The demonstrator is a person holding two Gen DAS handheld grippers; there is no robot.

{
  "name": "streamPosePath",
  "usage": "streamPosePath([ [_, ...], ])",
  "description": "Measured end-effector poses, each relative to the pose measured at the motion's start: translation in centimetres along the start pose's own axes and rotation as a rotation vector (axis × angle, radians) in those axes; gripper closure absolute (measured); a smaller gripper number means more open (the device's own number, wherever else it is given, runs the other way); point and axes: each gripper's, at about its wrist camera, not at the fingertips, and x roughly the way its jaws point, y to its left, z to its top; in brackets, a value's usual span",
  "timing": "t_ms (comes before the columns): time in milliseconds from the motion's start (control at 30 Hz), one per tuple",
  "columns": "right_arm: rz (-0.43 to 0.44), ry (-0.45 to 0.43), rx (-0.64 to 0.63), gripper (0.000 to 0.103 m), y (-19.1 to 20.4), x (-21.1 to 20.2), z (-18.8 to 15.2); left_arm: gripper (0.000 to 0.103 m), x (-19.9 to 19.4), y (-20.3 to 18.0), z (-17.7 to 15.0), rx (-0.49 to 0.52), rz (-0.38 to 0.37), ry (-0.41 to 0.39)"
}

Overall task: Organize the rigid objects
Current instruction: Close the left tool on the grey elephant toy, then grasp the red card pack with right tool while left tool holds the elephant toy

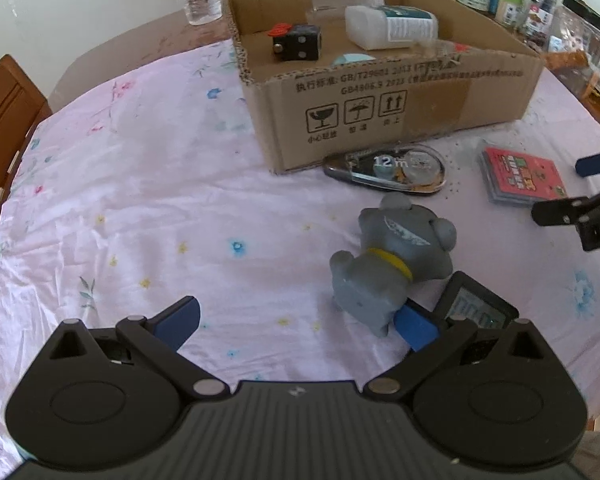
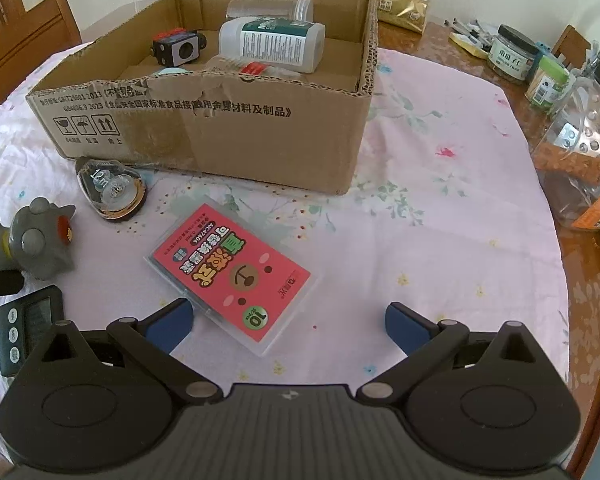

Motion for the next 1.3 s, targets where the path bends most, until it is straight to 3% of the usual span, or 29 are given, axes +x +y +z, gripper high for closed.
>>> streamPosePath([
  [200,0.0,-0.024,0.0,0.0,-0.1,-0.3,-0.5,0.001,-0.2,1.8,0.4,0.009,0.094,-0.014],
  [367,0.0,-0.026,0.0,0.0,-0.1,-0.4,-0.6,0.001,-0.5,1.4,0.0,0.007,0.055,-0.002],
  [533,0.0,-0.043,0.0,0.0,-0.1,-0.5,-0.8,0.001,-1.8,-0.4,-0.7,0.006,-0.043,-0.009],
  [833,0.001,-0.052,-0.003,0.0,-0.2,-0.5,-0.8,0.002,-1.0,-3.0,1.6,-0.057,-0.056,-0.069],
  [933,-0.002,-0.051,0.0,0.0,-0.1,-0.6,-0.9,0.01,-0.6,-3.5,2.0,-0.053,-0.05,-0.069],
  [1033,-0.004,-0.042,0.004,0.0,0.0,-0.7,-0.9,0.03,-0.1,-3.5,2.0,-0.049,-0.055,-0.049],
  [1167,-0.001,-0.006,0.008,0.0,0.5,-1.0,-1.0,0.032,-0.1,-3.0,2.0,-0.049,-0.066,-0.048],
  [1300,0.028,0.009,-0.015,0.0,1.9,-1.2,-1.2,0.032,-0.2,-1.7,1.8,-0.06,-0.031,-0.051],
])
